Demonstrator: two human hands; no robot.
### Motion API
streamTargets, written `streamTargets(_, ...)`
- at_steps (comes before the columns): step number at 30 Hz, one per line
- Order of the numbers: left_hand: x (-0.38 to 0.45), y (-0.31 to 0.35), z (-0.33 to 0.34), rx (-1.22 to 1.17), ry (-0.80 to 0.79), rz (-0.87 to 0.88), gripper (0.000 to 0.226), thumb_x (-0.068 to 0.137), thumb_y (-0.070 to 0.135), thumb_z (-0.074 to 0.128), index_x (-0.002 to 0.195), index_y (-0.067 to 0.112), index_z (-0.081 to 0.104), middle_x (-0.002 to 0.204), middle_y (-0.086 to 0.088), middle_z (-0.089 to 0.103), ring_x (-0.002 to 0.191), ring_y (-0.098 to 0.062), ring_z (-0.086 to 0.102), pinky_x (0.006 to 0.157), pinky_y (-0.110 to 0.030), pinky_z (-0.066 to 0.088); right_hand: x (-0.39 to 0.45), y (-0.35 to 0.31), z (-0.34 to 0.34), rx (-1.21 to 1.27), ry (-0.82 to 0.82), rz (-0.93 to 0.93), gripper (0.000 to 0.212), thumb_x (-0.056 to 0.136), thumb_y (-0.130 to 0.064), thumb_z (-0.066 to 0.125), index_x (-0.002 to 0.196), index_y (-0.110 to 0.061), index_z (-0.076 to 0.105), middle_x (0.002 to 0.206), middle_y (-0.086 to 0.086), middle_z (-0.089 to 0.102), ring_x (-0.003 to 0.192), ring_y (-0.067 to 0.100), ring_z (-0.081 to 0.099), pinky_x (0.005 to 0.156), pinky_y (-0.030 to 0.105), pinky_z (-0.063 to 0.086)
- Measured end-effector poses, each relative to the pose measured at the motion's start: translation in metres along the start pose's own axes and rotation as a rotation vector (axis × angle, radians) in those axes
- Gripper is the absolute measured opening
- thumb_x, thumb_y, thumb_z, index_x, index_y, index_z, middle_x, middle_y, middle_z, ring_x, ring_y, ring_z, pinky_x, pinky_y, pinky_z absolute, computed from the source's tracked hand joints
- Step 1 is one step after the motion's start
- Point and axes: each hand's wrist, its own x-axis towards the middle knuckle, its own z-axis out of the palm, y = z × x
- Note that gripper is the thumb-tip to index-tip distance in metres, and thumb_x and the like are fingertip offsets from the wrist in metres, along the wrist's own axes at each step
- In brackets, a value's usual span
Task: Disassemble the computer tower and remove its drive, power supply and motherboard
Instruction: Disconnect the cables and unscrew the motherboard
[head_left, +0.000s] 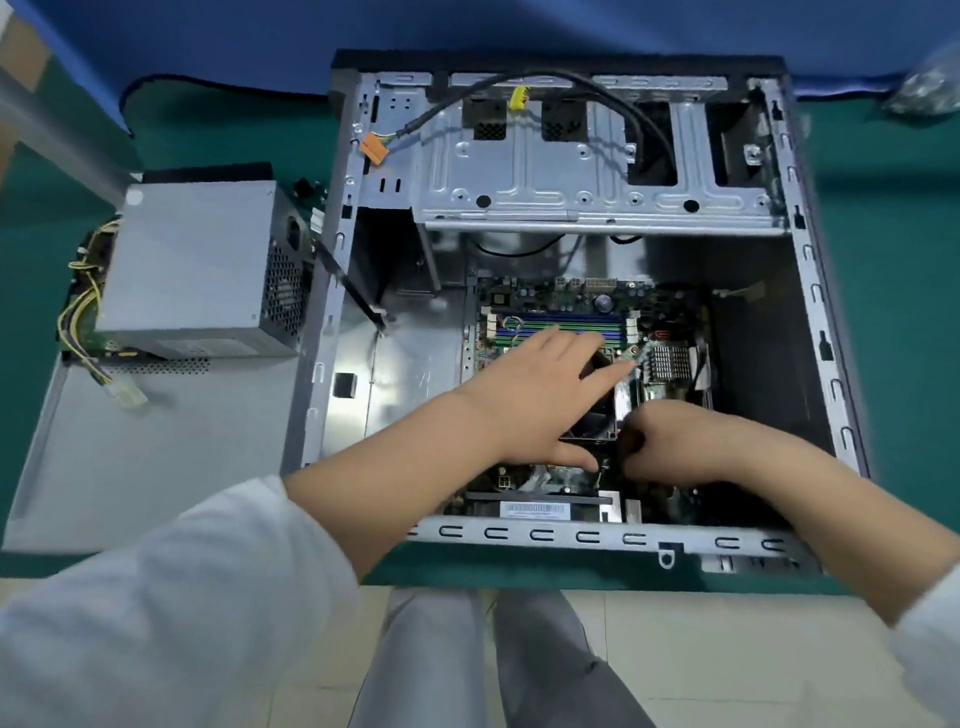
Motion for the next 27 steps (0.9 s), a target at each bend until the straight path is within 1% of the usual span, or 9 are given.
streamTargets(2,0.005,-0.001,0.007,-0.002,0.015,0.013,0.093,0.08,0.07,0.05,0.15,0.023,0.012,0.147,-0.014,0.025,0.131,-0.03,0.028,0.11,-0.039,0.021,0.001,0.003,0.001,0.236,-0.076,0.043,0.02,0.089,-0.013,0.051,0.079,-0.002,0.065,0.074,0.01,0.07,0.06,0.024,0.06,0.043,0.024,0.046)
streamTargets(3,0.006,-0.002,0.01,-0.014,0.033,0.012,0.09,0.08,0.068,0.051,0.15,0.025,0.014,0.145,-0.013,0.026,0.13,-0.028,0.03,0.107,-0.038,0.023,0.002,0.003,0.003,0.319,-0.072,0.074,0.023,0.09,-0.012,0.049,0.077,0.0,0.064,0.071,0.012,0.07,0.058,0.026,0.059,0.04,0.024,0.046)
streamTargets(6,0.006,-0.006,0.016,-0.041,0.086,0.006,0.082,0.078,0.065,0.052,0.147,0.03,0.023,0.142,-0.009,0.031,0.126,-0.025,0.034,0.102,-0.037,0.027,0.006,0.0,0.005,0.392,-0.007,0.135,0.024,0.091,-0.014,0.048,0.074,-0.001,0.06,0.059,0.01,0.065,0.045,0.021,0.054,0.037,0.021,0.042)
streamTargets(8,0.005,-0.007,0.018,-0.064,0.113,-0.001,0.08,0.077,0.067,0.052,0.144,0.032,0.027,0.14,-0.008,0.034,0.124,-0.024,0.036,0.101,-0.036,0.027,0.01,0.0,0.006,0.3,-0.003,0.129,0.022,0.093,-0.011,0.046,0.08,0.0,0.06,0.06,0.011,0.065,0.04,0.018,0.051,0.039,0.022,0.043)
streamTargets(12,0.004,-0.008,0.019,-0.098,0.155,-0.006,0.076,0.075,0.066,0.055,0.141,0.032,0.035,0.136,-0.006,0.038,0.121,-0.023,0.039,0.1,-0.035,0.028,0.013,0.003,0.007,0.101,-0.018,0.142,0.018,0.095,-0.012,0.047,0.092,-0.001,0.061,0.064,0.01,0.067,0.04,0.016,0.053,0.045,0.025,0.048)
streamTargets(16,0.005,-0.008,0.019,-0.097,0.164,-0.01,0.074,0.074,0.065,0.057,0.138,0.034,0.037,0.134,-0.005,0.039,0.119,-0.022,0.041,0.097,-0.035,0.029,0.015,0.0,0.008,0.001,-0.118,0.158,0.027,0.096,-0.02,0.045,0.079,-0.007,0.06,0.052,0.001,0.064,0.038,0.012,0.051,0.047,0.02,0.044)
streamTargets(21,0.006,-0.008,0.02,-0.091,0.172,-0.023,0.072,0.074,0.066,0.056,0.137,0.035,0.038,0.134,-0.004,0.039,0.119,-0.021,0.04,0.097,-0.034,0.028,0.016,0.0,0.009,-0.121,-0.155,0.116,0.04,0.098,-0.027,0.048,0.061,-0.014,0.056,0.044,-0.008,0.058,0.049,0.006,0.051,0.058,0.022,0.041)
streamTargets(24,0.006,-0.008,0.021,-0.091,0.169,-0.033,0.072,0.073,0.066,0.055,0.137,0.036,0.037,0.134,-0.003,0.039,0.119,-0.021,0.041,0.097,-0.034,0.028,0.017,-0.001,0.012,-0.204,-0.116,0.122,0.032,0.098,-0.021,0.046,0.067,-0.015,0.053,0.061,-0.004,0.057,0.055,0.01,0.049,0.056,0.024,0.04)
streamTargets(27,0.007,-0.008,0.021,-0.095,0.173,-0.039,0.072,0.073,0.066,0.056,0.136,0.036,0.038,0.134,-0.004,0.039,0.118,-0.021,0.041,0.097,-0.035,0.028,0.017,-0.004,0.013,-0.312,-0.089,0.131,0.023,0.095,-0.024,0.043,0.073,-0.018,0.049,0.076,-0.002,0.053,0.068,0.013,0.051,0.066,0.028,0.046)
